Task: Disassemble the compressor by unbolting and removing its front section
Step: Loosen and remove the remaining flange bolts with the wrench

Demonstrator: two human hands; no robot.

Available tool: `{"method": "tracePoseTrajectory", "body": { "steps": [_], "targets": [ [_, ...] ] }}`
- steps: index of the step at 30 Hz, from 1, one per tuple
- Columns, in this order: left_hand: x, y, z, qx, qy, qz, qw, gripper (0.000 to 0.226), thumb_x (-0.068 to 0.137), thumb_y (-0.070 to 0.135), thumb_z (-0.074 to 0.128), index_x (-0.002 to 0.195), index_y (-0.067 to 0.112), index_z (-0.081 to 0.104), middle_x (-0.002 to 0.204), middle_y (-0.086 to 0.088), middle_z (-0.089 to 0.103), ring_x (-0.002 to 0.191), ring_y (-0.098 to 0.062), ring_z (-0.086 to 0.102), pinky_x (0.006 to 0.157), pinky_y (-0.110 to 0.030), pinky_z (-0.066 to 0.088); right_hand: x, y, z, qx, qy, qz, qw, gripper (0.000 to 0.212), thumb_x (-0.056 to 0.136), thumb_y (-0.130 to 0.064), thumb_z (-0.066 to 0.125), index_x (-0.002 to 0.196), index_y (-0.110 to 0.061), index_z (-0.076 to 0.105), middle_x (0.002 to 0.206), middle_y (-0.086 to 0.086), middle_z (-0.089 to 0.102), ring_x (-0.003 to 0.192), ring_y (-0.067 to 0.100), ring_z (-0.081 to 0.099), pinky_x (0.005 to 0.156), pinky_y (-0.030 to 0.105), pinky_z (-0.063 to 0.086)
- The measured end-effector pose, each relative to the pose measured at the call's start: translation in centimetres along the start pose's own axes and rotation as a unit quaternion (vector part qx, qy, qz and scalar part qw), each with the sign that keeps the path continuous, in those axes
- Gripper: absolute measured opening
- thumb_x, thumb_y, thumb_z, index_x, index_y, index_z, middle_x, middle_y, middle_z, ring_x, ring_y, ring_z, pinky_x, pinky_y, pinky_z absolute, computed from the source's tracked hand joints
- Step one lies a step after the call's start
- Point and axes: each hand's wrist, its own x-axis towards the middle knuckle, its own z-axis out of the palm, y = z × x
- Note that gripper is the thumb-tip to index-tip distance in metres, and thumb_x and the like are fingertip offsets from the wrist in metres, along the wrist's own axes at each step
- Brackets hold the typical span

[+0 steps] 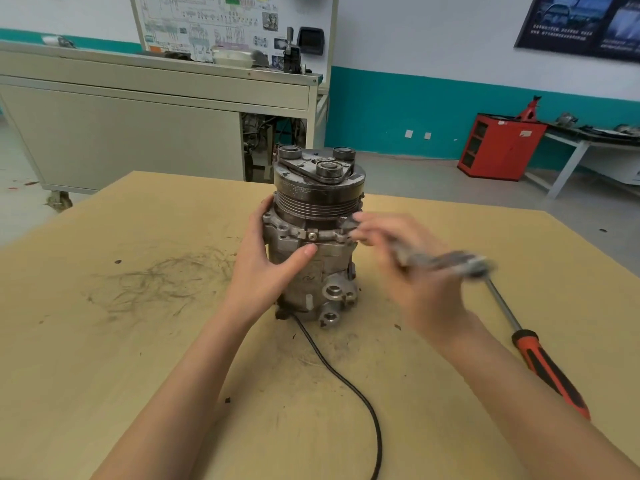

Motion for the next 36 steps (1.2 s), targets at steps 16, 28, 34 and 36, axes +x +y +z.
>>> {"method": "tracePoseTrajectory", "body": {
  "steps": [16, 28, 34, 36],
  "targets": [
    [0.0, 0.1, -0.1, 0.008, -0.002, -0.007, 1.0, 0.087, 0.07, 0.055, 0.071, 0.141, 0.044, 0.023, 0.128, 0.04, 0.037, 0.125, 0.015, 0.039, 0.097, -0.006, 0.034, 4.4, 4.0, -2.5, 0.259, 0.072, 0.316, 0.91, 0.029, 0.101, -0.025, 0.038, 0.087, -0.01, 0.059, 0.071, 0.006, 0.073, 0.069, 0.023, 0.072, 0.059, 0.024, 0.057],
    [-0.1, 0.2, 0.0, 0.009, -0.002, 0.003, 1.0, 0.095, 0.067, 0.062, 0.069, 0.147, 0.034, 0.025, 0.131, 0.032, 0.042, 0.125, 0.008, 0.045, 0.102, -0.016, 0.038, 4.3, -2.0, -0.7, -0.206, -0.068, -0.121, 0.969, 0.031, 0.09, -0.021, 0.052, 0.077, 0.005, 0.065, 0.063, 0.013, 0.063, 0.048, 0.027, 0.058, 0.041, 0.034, 0.049],
    [0.0, 0.6, 0.3, 0.001, 0.006, -0.001, 1.0, 0.071, 0.07, 0.048, 0.07, 0.128, 0.056, 0.031, 0.123, 0.033, 0.05, 0.114, 0.019, 0.047, 0.089, 0.0, 0.037, 3.7, -4.0, 1.5, -0.371, -0.1, -0.167, 0.908, 0.014, 0.087, -0.015, 0.062, 0.074, -0.008, 0.064, 0.061, 0.004, 0.056, 0.045, 0.015, 0.053, 0.037, 0.024, 0.035],
    [-0.1, 0.7, 0.3, -0.017, 0.001, -0.012, 1.0, 0.074, 0.069, 0.044, 0.069, 0.129, 0.053, 0.026, 0.124, 0.025, 0.055, 0.113, 0.014, 0.052, 0.086, -0.001, 0.041, 2.9, -4.4, 2.7, -0.422, -0.087, -0.181, 0.884, 0.01, 0.082, -0.009, 0.063, 0.072, -0.012, 0.064, 0.061, 0.002, 0.056, 0.047, 0.013, 0.053, 0.04, 0.023, 0.035]
  ]
}}
